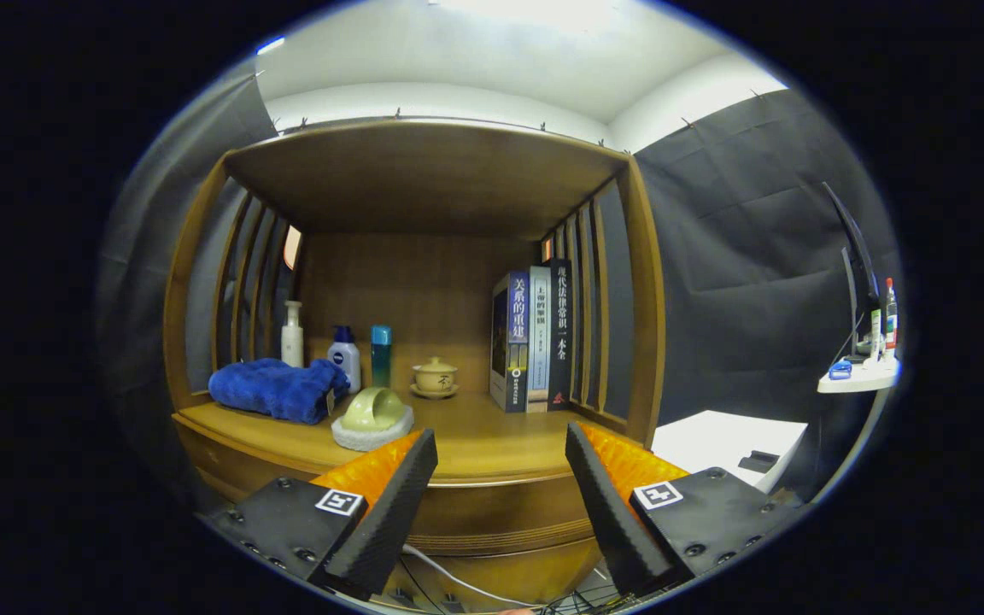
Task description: Pull open the drawer, take out the items inside it, and place them on the countertop above the cabinet.
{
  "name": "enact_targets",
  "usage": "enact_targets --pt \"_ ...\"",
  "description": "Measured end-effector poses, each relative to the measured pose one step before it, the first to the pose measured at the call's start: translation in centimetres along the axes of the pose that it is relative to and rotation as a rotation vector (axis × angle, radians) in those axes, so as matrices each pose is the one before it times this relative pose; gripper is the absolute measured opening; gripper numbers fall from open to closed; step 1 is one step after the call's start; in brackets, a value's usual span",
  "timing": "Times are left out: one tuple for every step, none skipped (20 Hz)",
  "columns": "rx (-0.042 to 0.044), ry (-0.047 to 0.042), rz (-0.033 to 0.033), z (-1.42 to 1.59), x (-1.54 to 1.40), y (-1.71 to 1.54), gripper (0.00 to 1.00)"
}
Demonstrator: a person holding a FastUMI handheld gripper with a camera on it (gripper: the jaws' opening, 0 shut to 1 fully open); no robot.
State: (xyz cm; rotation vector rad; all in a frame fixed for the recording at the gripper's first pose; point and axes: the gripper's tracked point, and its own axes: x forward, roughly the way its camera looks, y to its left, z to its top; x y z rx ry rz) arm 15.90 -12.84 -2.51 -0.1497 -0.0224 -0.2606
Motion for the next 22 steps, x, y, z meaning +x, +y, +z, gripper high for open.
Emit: enact_targets --pt "0.00489 -0.00582 0.01147 0.63 -0.865 -0.199 0.99" --pt "-0.00222 -0.00812 0.00406 0.734 -0.718 -0.336 0.99" --pt "-0.01012 -0.00872 0.00159 0.716 -1.036 -0.268 0.99" --pt "-0.00758 -0.00689 0.00669 0.795 -1.253 0.053 0.99" --pt "-0.0009 -0.00301 0.01154 0.637 -1.267 0.133 0.99" --pt "0.00444 -0.00191 0.01642 0.737 -1.393 0.329 0.99" --pt "0.00326 0.00004 0.00885 0.651 -1.399 0.147 0.99" --pt "0.00236 0.00091 0.00693 0.633 -1.369 0.125 0.99" --pt "0.0101 0.00126 0.01344 0.579 -1.378 0.343 0.99" --pt "0.01904 0.00475 0.01778 0.59 -1.275 0.671 0.99" --pt "0.0246 0.01245 0.02497 0.37 -1.276 0.598 0.99" --pt "0.03353 0.01015 0.02044 0.438 -1.017 0.378 0.99" --pt "0.0281 0.00215 0.01431 0.566 -0.983 0.198 0.99" --pt "0.01598 -0.00068 0.00328 0.62 -0.831 -0.243 0.99" --pt "0.00449 -0.00226 -0.00085 0.47 -0.788 -0.307 0.99" --pt "-0.00382 -0.00138 -0.00124 0.452 -0.798 -0.177 0.99" --pt "-0.00727 0.00123 -0.00186 0.33 -0.612 -0.237 0.99" --pt "-0.00801 0.00629 0.00936 -0.019 -0.704 0.201 0.99" --pt "-0.00901 0.0073 0.00942 -0.186 -0.533 0.272 0.99" --pt "-0.00871 0.00694 0.0082 -0.148 -0.48 0.153 0.99" --pt "-0.00746 0.00446 0.00258 -0.23 -0.359 0.113 0.99" --pt "-0.00619 0.00223 0.00453 -0.185 -0.264 0.184 0.99"
